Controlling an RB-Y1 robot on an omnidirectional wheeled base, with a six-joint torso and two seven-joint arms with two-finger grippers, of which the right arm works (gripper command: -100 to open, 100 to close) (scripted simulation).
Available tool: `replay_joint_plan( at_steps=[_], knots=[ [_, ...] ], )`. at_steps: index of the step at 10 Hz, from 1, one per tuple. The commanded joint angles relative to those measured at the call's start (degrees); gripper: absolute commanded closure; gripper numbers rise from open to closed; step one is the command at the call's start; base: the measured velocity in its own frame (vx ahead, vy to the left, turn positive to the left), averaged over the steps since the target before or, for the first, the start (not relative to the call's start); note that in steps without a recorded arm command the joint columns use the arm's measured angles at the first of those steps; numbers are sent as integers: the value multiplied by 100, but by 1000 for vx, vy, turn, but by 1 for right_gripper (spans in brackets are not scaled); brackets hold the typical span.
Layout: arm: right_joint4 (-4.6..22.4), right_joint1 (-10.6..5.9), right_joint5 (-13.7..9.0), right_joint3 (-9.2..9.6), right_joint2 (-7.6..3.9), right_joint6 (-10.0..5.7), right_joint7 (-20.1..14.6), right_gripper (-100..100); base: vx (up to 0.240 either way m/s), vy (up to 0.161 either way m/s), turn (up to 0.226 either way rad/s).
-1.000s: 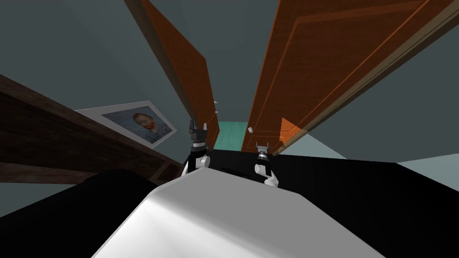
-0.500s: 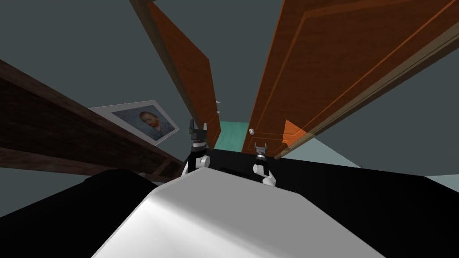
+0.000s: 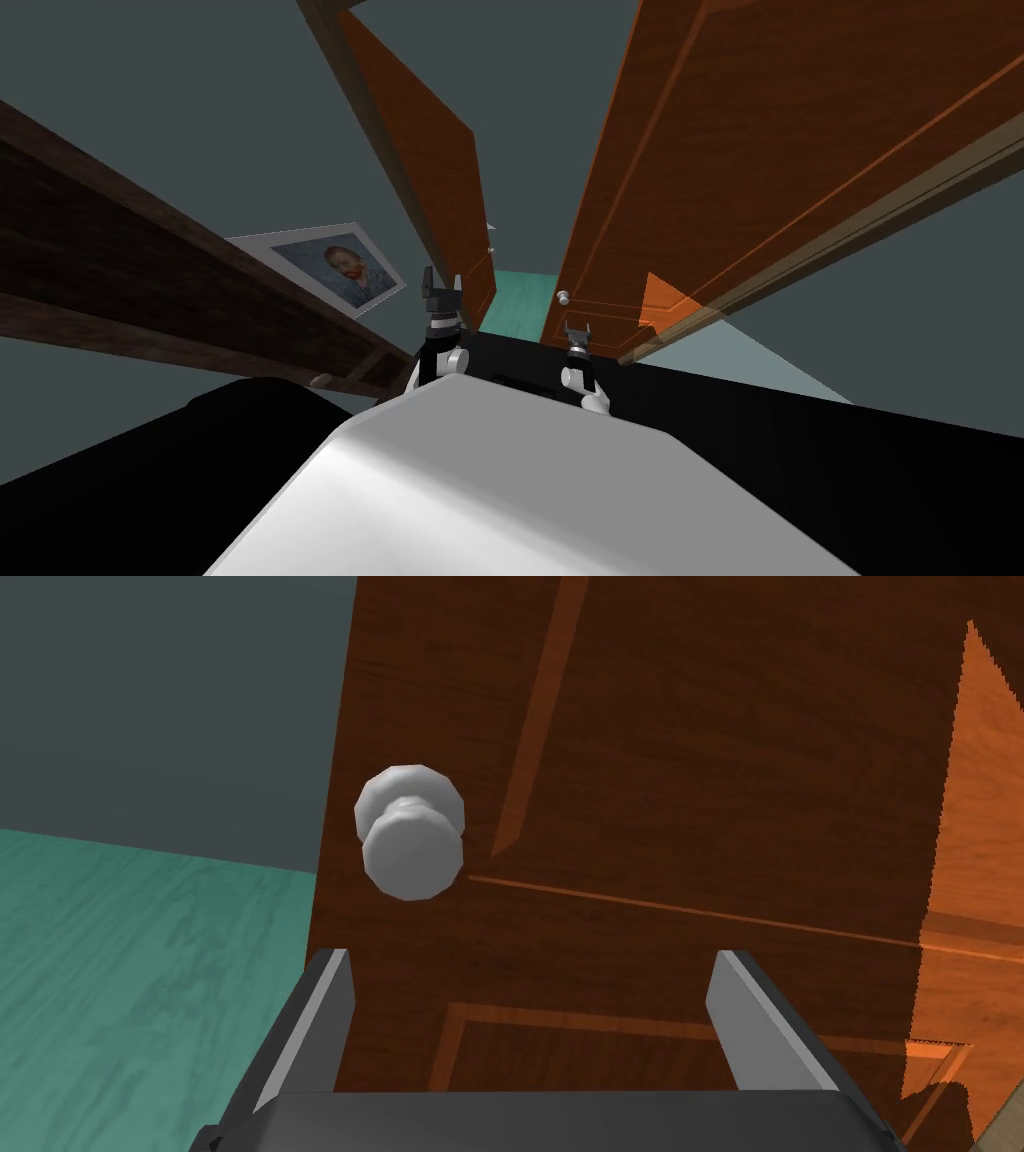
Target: Push the door open
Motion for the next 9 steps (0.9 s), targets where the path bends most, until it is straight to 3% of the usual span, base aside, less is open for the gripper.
replay_joint_plan(
  at_steps=[1,3,9],
  knots=[
    [267,-105,-36,12,48,-83,-157,-100,47,-76,146],
    [653,-258,-100,32,129,-179,-409,-100,56,-86,132],
    [1451,-574,-230,74,351,-377,-929,-100,53,-93,117]
  ],
)
